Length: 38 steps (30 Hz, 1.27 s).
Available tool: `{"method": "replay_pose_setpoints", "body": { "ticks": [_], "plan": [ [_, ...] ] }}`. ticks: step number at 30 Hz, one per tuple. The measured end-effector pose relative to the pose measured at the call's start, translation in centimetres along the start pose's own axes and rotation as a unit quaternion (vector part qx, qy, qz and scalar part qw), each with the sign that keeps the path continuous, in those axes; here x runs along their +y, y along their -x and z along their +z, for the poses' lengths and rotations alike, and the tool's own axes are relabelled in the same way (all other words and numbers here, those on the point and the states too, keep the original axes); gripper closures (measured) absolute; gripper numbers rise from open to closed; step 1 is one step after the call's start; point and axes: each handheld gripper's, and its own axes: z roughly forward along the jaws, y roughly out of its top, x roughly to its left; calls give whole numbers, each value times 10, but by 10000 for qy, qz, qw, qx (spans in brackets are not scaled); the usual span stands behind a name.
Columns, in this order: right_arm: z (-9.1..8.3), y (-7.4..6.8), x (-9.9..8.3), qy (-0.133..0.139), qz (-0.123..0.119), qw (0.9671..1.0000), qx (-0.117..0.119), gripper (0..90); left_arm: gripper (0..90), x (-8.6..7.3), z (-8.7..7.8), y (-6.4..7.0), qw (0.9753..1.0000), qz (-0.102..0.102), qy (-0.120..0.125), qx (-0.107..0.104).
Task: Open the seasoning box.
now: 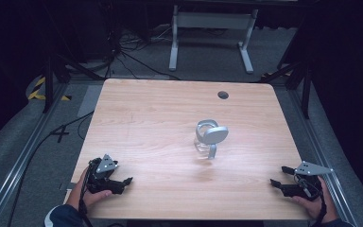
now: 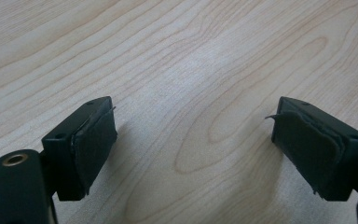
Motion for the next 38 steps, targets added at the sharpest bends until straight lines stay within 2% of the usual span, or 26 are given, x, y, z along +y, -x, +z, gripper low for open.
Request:
{"method": "replay_pose_setpoints", "body": {
  "ticks": [15, 17, 22, 23, 38],
  "plan": [
    [0, 0, 0, 0, 48, 10000, -35, 243, 139, 0, 0, 0, 10000, -35, 1, 30],
    [0, 0, 0, -5, 60, 10000, -30, 243, 139, 0, 0, -1, 10000, 31, 12, 58],
    [0, 1, 0, -4, 51, 10000, -38, 243, 138, 0, 0, -1, 10000, 38, 22, 62],
    [0, 1, 0, -3, 52, 10000, -38, 243, 136, 0, 0, 0, 10000, -57, 20, 36],
    [0, 1, 0, -3, 48, 10000, -41, 244, 133, 0, 0, -1, 10000, -46, -10, 56]
  ]
}}
